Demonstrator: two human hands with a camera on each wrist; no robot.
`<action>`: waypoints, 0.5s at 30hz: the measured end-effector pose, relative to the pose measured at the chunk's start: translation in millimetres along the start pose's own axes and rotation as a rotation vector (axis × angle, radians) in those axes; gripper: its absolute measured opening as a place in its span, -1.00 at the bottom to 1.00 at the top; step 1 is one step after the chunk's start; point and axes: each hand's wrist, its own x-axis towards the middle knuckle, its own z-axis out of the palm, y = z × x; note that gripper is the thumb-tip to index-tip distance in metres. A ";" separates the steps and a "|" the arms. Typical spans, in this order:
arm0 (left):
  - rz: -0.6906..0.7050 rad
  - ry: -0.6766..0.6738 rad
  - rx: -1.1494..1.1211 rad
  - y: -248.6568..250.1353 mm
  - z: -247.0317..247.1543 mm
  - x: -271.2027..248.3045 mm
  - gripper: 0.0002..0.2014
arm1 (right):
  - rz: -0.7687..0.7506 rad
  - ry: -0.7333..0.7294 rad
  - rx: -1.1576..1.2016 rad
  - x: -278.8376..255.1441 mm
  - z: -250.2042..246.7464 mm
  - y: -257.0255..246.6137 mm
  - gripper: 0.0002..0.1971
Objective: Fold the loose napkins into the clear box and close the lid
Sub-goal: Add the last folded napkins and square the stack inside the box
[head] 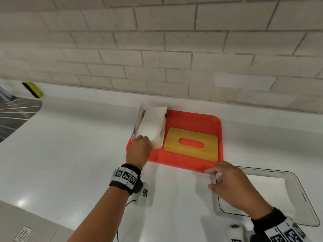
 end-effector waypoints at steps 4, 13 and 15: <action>0.025 -0.048 -0.132 -1.8 -11.5 -33.9 -0.97 | 0.057 0.095 0.022 3.5 9.1 -0.4 -0.55; -0.141 0.057 -0.122 -8.8 -46.3 -13.1 -0.74 | 0.170 0.137 0.107 1.0 16.9 -13.7 -0.60; -0.218 -0.058 0.034 -11.7 -44.9 7.8 -0.61 | 0.147 0.092 0.119 -0.4 21.8 -21.8 -0.61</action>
